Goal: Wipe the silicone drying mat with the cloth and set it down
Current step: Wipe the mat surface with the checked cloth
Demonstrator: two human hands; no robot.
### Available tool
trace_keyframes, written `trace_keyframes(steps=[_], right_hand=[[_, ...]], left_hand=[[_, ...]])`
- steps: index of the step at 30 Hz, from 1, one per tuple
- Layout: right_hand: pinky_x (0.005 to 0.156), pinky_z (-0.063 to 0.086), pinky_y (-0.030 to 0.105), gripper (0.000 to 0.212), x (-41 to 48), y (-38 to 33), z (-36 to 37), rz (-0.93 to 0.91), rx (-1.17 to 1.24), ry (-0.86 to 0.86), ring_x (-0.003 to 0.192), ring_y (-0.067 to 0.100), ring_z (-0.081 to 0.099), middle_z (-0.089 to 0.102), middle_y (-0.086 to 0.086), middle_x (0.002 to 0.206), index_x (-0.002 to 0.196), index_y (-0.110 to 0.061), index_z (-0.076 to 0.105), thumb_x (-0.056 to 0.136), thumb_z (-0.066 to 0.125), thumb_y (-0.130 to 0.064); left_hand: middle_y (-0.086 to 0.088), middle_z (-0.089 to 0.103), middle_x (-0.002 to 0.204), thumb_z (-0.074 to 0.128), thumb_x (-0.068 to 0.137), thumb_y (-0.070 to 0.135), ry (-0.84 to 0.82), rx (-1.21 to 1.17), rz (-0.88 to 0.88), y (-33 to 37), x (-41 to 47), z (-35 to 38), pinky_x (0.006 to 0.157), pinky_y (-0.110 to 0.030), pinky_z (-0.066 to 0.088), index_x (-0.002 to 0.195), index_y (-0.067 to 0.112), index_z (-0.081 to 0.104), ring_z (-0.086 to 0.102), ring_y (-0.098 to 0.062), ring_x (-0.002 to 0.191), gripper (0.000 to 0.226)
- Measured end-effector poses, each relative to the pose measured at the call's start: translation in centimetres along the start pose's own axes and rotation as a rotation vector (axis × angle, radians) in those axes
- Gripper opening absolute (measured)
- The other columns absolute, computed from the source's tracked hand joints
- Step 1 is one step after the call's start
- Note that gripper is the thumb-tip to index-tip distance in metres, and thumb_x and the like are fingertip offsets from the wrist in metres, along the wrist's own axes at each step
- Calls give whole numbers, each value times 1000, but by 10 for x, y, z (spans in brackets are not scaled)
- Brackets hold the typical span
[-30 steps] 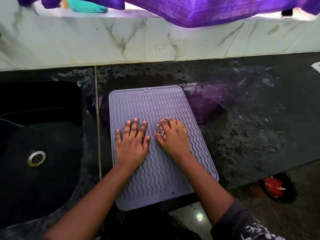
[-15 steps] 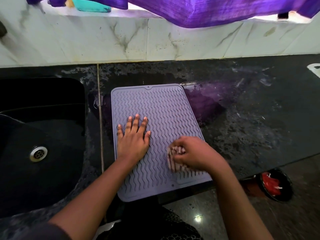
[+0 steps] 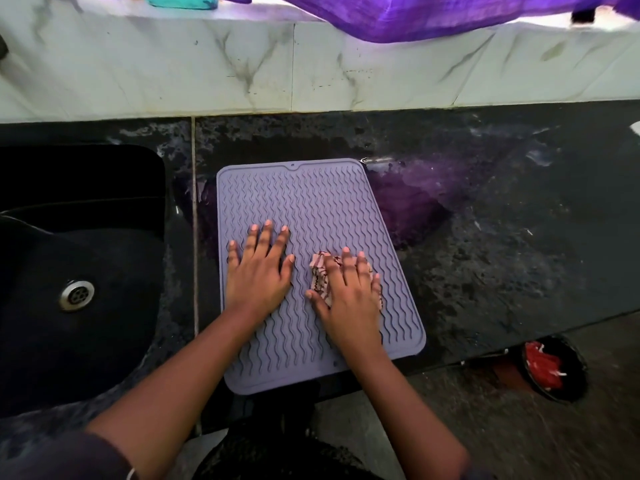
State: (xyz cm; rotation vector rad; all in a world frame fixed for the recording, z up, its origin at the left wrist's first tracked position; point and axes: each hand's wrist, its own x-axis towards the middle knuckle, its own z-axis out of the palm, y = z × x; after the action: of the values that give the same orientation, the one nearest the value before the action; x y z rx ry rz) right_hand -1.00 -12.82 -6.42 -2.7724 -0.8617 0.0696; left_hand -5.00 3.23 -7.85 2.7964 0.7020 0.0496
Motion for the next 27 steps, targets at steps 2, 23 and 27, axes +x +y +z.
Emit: trace_keyframes(steps=[2,23,27], right_hand=[[107,28,54,55,3,3,-1,-49,5,10,135,33,32,39,12,146,138,-20,38,91,47,-46],[106,33,43,56,37,13,-25,-197,-14,-205,129,21,39,44,0,142,136,-28,42,84,60,-39],[104,36,38,55,2,16,-35,-279,-90,-189,125,25,45,47,4,140,138,-24,41,87,59,-30]], left_hand=[[2,3,161,17,98,49,7,11,-4,0,0,1,116,-48,-5,151,32,8,-2,-20,148,57],[2,8,161,22,98,50,29,-6,-17,0,1,3,116,-49,-2,151,32,14,2,-20,148,56],[2,8,161,23,98,49,28,-5,-13,0,1,2,116,-50,-2,151,33,13,2,-20,148,57]])
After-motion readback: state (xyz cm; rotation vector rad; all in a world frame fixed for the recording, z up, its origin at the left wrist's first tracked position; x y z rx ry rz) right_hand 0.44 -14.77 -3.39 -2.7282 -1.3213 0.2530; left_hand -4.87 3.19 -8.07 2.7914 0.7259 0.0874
